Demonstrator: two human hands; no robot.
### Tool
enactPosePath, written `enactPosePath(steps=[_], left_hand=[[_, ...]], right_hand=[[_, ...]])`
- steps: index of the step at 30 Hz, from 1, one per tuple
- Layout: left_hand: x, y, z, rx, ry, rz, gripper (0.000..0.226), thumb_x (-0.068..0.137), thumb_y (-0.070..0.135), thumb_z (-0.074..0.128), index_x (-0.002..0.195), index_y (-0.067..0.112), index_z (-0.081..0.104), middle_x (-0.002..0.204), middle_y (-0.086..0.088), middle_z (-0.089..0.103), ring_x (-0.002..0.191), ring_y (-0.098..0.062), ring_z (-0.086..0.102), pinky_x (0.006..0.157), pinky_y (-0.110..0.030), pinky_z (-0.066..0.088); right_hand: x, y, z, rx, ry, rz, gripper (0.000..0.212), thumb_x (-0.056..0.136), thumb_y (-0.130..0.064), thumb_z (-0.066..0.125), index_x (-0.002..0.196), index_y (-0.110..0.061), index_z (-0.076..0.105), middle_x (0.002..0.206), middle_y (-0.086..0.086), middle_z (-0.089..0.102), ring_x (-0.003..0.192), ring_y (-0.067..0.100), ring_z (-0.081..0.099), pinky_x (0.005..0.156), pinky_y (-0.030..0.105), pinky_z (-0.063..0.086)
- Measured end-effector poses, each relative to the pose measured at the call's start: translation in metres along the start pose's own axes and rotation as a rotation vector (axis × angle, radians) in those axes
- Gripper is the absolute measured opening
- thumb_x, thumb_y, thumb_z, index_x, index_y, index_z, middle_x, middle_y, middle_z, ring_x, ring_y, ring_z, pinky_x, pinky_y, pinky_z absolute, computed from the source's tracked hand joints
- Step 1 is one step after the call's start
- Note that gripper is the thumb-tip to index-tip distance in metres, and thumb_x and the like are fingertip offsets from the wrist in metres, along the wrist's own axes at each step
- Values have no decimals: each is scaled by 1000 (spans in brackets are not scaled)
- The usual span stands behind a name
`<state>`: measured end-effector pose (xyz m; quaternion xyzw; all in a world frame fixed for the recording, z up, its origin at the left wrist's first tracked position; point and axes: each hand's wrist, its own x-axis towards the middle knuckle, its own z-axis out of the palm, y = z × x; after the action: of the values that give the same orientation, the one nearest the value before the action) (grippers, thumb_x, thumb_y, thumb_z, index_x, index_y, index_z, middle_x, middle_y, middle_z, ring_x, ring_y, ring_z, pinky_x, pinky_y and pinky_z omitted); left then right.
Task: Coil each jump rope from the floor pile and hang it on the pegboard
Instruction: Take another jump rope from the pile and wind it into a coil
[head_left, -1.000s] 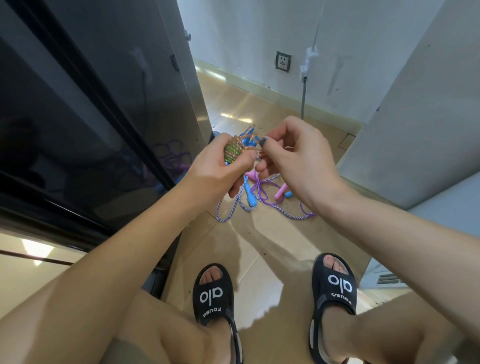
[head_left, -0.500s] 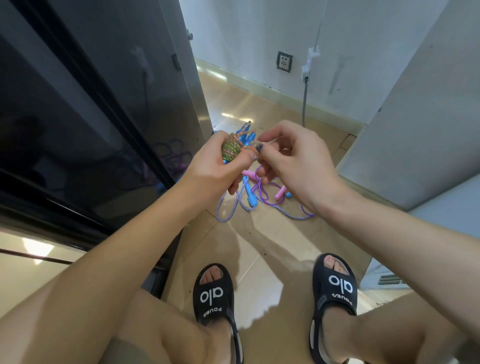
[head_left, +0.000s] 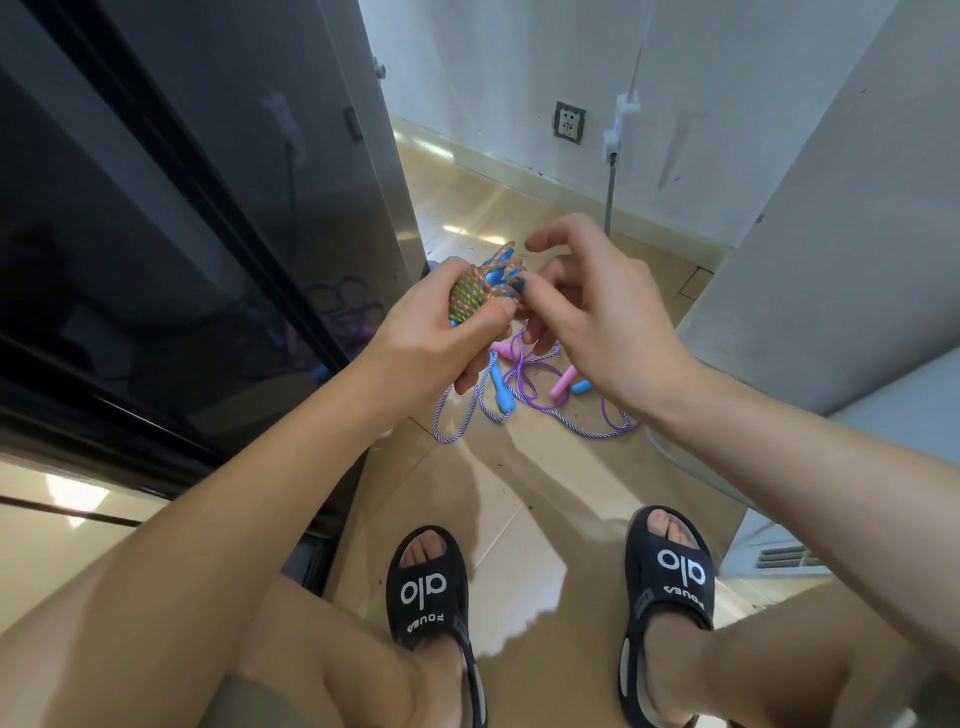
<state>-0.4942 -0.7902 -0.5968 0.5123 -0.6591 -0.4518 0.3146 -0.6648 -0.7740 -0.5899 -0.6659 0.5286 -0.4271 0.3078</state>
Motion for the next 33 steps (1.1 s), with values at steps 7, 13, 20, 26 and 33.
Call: enactPosePath(steps=[7, 13, 20, 26, 33], left_hand=[[-1, -2, -5, 37, -31, 3, 26, 98, 29, 58, 107, 5, 52, 86, -28, 63, 49, -24, 48, 47, -38, 45], [-4, -4, -8, -46, -93, -29, 27, 95, 29, 58, 105, 5, 53, 82, -15, 66, 48, -23, 46, 44, -33, 42], [-8, 5, -7, -315, -207, -130, 12, 103, 17, 47, 95, 10, 52, 76, -7, 62, 45, -14, 33, 40, -22, 31], [-12, 3, -13, -254, -270, -217, 15, 105, 15, 41, 98, 8, 52, 77, -9, 61, 43, -12, 30, 39, -20, 24], [-15, 2, -18, -239, -315, -267, 15, 106, 18, 40, 103, 9, 52, 79, -11, 60, 45, -12, 28, 40, -20, 21]], right_hand=[[-2, 5, 1, -167, -30, -97, 10, 101, -19, 54, 109, -14, 57, 72, -2, 71, 57, 7, 68, 64, 30, 55], [5, 12, 0, -323, -7, -286, 13, 99, -22, 57, 98, -9, 61, 80, -1, 60, 67, 16, 56, 66, 36, 48], [7, 8, -2, -314, 33, -365, 12, 97, -14, 58, 91, -4, 61, 82, -2, 49, 71, 17, 46, 65, 27, 41], [8, 8, -6, -392, -185, -286, 16, 99, -24, 56, 94, -10, 57, 83, -2, 56, 72, 18, 51, 67, 36, 45], [4, 3, -9, -388, -218, -319, 16, 98, -25, 58, 91, -11, 57, 79, -3, 57, 70, 18, 52, 64, 33, 45]])
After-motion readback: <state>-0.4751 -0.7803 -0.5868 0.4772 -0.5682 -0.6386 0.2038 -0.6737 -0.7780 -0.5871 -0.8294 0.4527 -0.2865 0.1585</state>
